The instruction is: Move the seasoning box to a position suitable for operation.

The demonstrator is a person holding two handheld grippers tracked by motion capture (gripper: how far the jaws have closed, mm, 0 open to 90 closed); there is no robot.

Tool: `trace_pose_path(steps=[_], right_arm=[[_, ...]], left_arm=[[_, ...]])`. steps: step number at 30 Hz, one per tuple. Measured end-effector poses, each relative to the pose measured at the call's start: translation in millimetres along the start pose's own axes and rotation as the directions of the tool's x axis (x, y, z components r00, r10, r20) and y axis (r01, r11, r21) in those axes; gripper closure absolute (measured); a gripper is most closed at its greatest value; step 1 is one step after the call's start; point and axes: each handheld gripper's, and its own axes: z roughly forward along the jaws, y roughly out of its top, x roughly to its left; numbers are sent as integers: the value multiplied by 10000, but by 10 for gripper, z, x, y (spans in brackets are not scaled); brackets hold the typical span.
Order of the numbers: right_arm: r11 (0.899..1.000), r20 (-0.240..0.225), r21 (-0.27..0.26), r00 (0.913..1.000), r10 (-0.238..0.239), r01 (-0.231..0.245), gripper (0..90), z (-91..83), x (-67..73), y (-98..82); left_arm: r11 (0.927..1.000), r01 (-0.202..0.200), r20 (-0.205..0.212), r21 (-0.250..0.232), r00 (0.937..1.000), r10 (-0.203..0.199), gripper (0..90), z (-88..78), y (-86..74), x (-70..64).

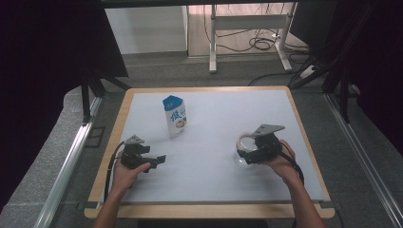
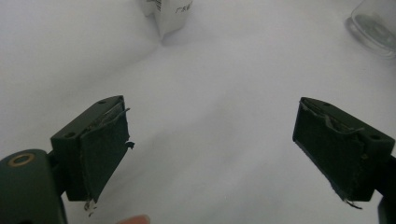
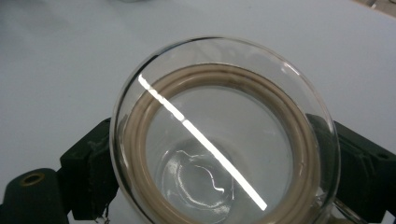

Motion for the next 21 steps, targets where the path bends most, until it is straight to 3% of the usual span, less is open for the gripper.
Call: trace_pose_path(steps=[6, 10, 15, 21], right_arm=[[9998, 176, -163, 9997, 145, -142, 106, 35, 16, -25], [9997, 570, -202, 9983, -118, 130, 106, 74, 76, -15], [9995, 1015, -310, 9948, 92, -61, 105, 116, 93, 3], [9997, 1003, -216, 9948, 156, -135, 95, 116, 86, 11]], left_arm=[[10000, 46, -80, -51, 10000, -47, 108, -32, -25, 12], [9999, 115, -157, -65, 9998, -116, 108, -46, -49, 31], [9999, 133, -243, -59, 9996, -135, 107, -60, -61, 30], [10000, 77, -189, 62, 9998, -76, 107, -22, -70, 18]])
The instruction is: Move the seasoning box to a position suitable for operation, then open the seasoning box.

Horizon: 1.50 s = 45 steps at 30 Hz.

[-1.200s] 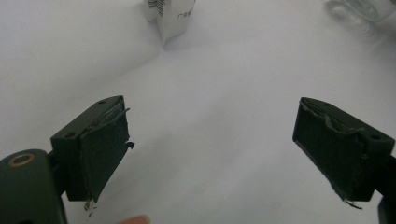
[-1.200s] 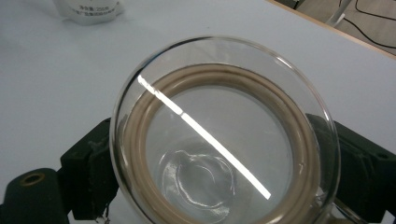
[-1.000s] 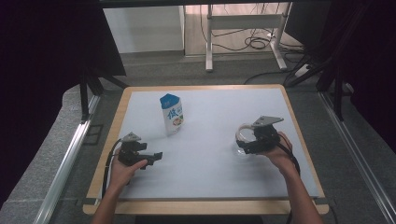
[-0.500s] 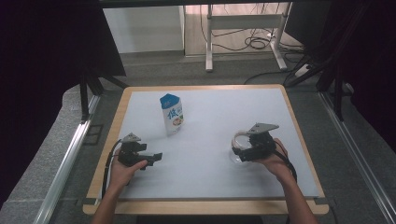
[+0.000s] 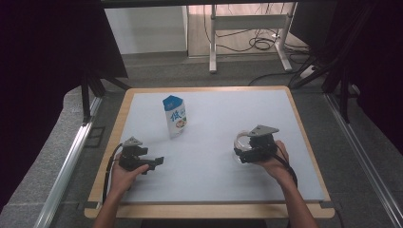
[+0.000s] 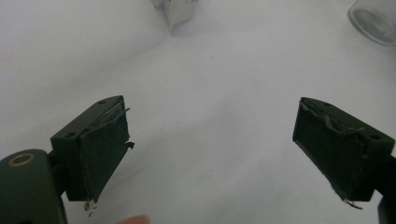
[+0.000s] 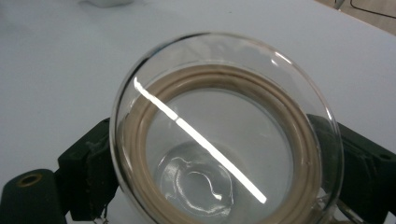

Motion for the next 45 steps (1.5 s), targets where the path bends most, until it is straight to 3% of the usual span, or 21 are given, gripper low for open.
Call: trace_pose_path(steps=[5, 10, 13, 17, 19, 21, 24, 27, 33, 41, 45], right_arm=[[9976, -300, -457, 9983, 507, -520, 45, -70, -37, 28], [9845, -715, -1292, 9914, 1099, -1184, 46, -249, -109, 26], [9690, -873, -1850, 9849, 1498, -1637, 90, -359, -180, -18], [9370, -1217, -2637, 9715, 2032, -2290, 205, -487, -270, -93], [9293, -1133, -2757, 9683, 2225, -2458, 289, -532, -304, -117], [9329, -911, -2737, 9719, 2172, -2342, 421, -568, -323, -138], [9304, -968, -2786, 9708, 2196, -2382, 564, -598, -348, -181], [9399, -569, -2683, 9775, 2033, -2111, 669, -606, -340, -206], [9577, -204, -2404, 9873, 1578, -1580, 872, -594, -330, -217], [9664, -60, -2129, 9893, 1459, -1438, 900, -549, -353, -262], [9630, -16, -2237, 9881, 1541, -1506, 900, -579, -365, -286]], left_arm=[[10000, -58, 60, -26, 10000, 58, 107, 11, 12, -10], [9999, -120, 54, -41, 9999, 120, 108, 23, 51, -22], [9998, -177, 74, -45, 9998, 178, 107, 34, 72, -33], [9997, -224, 97, -59, 9997, 224, 108, 47, 83, -56], [9997, -249, 104, -46, 9996, 250, 108, 47, 87, -66], [9996, -268, 97, -50, 9996, 269, 108, 46, 88, -70], [9994, -348, 66, -78, 9994, 348, 108, 35, 85, -95], [9990, -397, 84, -179, 9992, 399, 108, 10, 80, -128], [9983, -515, 111, -288, 9986, 518, 116, 3, 83, -164], [9979, -521, 68, -376, 9986, 524, 135, 5, 64, -183], [9975, -543, 115, -461, 9984, 549, 144, 8, 68, -209]])
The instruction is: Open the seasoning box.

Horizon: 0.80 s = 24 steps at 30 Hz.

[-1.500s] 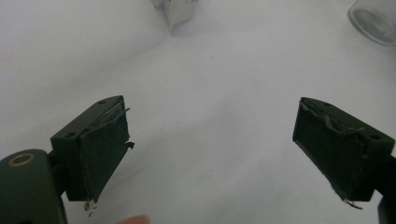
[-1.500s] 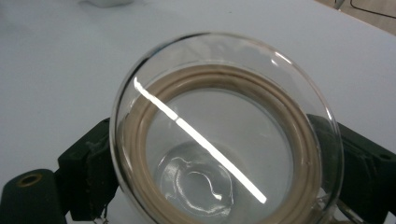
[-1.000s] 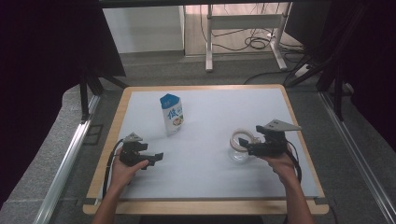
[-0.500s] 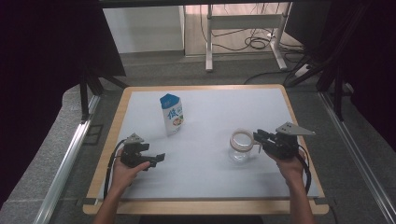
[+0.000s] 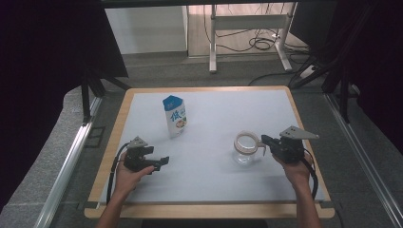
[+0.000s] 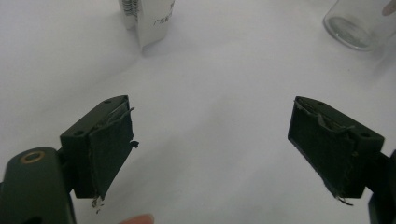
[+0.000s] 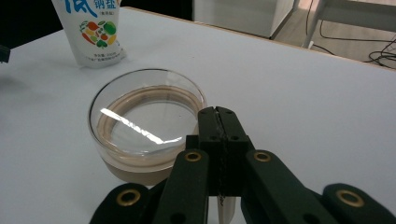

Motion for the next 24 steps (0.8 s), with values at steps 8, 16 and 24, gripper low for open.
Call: trace_pose_path(steps=[8, 16, 24], right_arm=[[10000, 36, -28, 10000, 23, -23, 900, -35, 1, -19], [10000, 71, -27, 10000, -18, 18, 900, -37, 4, -21], [10000, 96, -74, 10000, 2, -1, 900, -39, 1, -30]], left_arm=[[9999, -100, -53, 29, 9999, 101, 150, 26, -5, -32], [9995, -300, -94, -24, 9995, 300, 159, 25, -11, -81], [9982, -389, -91, -464, 9992, 385, 307, 17, -5, -141]])
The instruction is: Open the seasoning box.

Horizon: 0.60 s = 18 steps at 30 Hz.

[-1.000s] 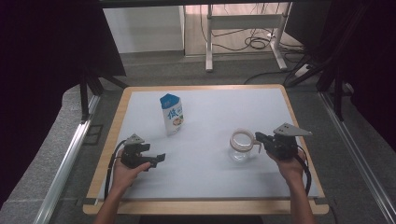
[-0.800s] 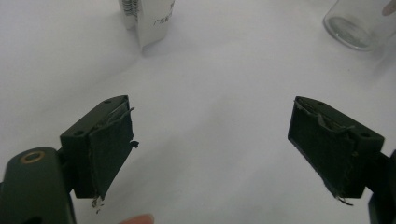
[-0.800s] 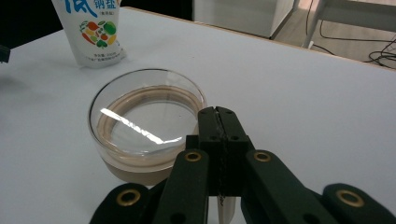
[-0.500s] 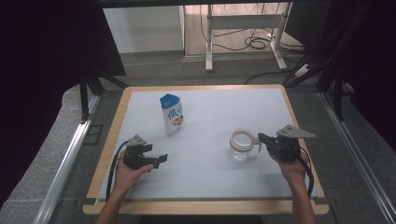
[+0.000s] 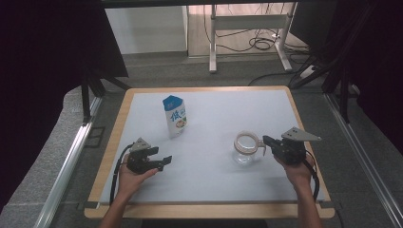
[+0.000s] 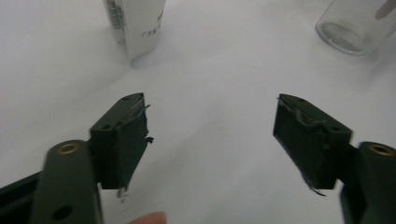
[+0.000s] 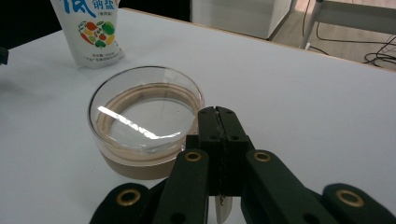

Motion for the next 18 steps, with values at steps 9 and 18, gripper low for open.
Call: trace_pose_path(steps=[9, 18], right_arm=[[9999, -129, -34, 9998, 115, -116, 900, -15, -8, -15], [9999, -84, 15, 9999, 128, -128, 900, -12, -15, -28]], left_arm=[[9989, -455, 737, -63, 9962, 459, 622, 43, 36, -108], [9982, -601, 851, 35, 9946, 596, 768, 90, 34, -147]])
